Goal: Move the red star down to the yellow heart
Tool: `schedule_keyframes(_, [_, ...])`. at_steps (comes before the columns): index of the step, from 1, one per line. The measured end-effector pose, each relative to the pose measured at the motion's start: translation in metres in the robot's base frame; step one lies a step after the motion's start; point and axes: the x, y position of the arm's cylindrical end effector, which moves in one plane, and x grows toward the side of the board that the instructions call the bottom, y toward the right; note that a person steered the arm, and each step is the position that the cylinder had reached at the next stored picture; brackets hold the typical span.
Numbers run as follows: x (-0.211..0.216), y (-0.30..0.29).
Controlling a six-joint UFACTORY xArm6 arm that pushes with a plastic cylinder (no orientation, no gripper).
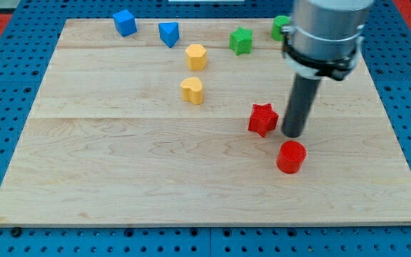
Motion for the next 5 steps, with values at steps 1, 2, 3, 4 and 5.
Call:
schedule_keyframes(1, [-0.017, -0.007])
schedule_keyframes(2, [-0.019, -0.028])
schedule_keyframes(3, [-0.011, -0.056])
schedule_keyframes(4, [-0.007, -0.082])
schedule_keyframes(5, [-0.007, -0.113])
